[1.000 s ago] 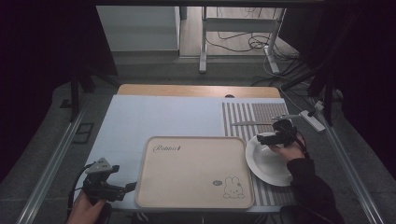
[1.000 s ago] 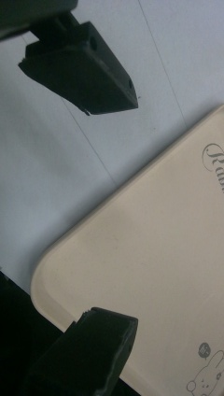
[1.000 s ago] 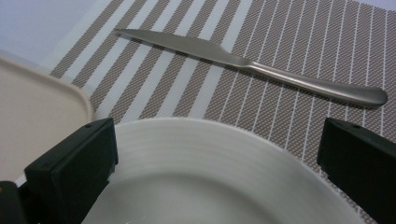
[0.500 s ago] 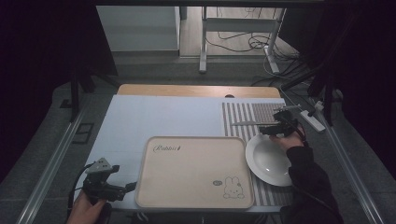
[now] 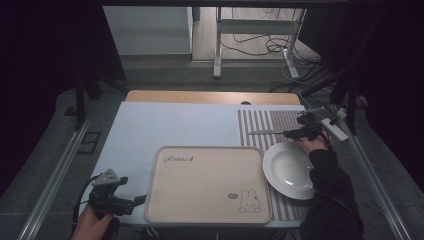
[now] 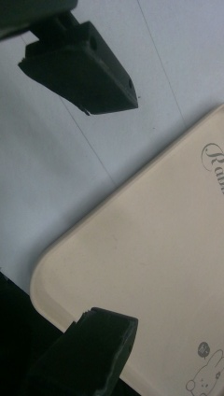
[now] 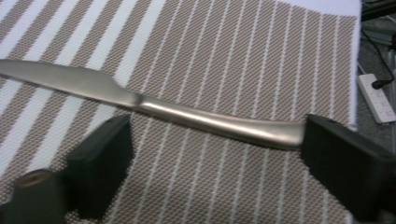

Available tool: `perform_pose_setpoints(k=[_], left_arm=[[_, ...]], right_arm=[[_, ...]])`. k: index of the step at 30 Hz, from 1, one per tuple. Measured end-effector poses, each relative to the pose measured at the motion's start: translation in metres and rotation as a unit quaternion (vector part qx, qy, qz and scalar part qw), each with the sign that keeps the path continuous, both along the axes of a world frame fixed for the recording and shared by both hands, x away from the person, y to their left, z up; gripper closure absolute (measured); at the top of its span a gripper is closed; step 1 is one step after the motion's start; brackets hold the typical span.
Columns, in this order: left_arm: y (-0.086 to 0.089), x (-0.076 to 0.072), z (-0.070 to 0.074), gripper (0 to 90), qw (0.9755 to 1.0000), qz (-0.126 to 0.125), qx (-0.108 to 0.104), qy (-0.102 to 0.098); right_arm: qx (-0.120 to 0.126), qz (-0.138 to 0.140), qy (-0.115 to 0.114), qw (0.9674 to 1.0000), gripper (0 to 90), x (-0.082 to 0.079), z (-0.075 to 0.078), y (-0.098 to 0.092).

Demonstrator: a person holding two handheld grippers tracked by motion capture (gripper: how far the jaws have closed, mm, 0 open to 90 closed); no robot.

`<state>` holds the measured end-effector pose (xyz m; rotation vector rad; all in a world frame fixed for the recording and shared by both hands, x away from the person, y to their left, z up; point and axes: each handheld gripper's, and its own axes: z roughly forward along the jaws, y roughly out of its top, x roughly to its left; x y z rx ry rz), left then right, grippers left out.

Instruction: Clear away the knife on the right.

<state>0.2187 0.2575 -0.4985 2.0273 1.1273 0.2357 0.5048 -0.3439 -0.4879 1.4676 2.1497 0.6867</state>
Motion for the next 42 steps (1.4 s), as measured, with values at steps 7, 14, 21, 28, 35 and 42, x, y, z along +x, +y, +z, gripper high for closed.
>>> perform_pose_setpoints(k=[7,14,21,28,35,42], left_arm=[[0.000,0.000,0.000,1.7,1.0000,-0.001,0.000,-0.001],[0.000,0.000,0.000,1.7,1.0000,-0.001,-0.002,0.000],[0.001,0.000,0.000,1.7,1.0000,-0.001,-0.002,-0.001],[0.000,0.000,0.000,1.7,1.0000,-0.002,0.000,-0.002],[0.000,0.000,0.000,1.7,1.0000,-0.002,0.003,0.000],[-0.001,0.001,0.000,1.8,1.0000,-0.001,0.002,0.001]], right_arm=[[0.017,-0.006,0.030,0.9994,64.0,0.015,0.003,-0.013],[0.019,-0.004,0.054,0.9984,90.0,0.032,0.000,-0.020],[-0.011,-0.028,0.060,0.9977,90.0,0.047,-0.006,-0.023],[-0.007,-0.023,0.070,0.9973,90.0,0.036,-0.004,-0.034],[0.005,0.010,0.095,0.9954,90.0,0.013,-0.002,-0.043],[-0.003,0.040,0.110,0.9931,90.0,-0.006,-0.002,-0.034]])
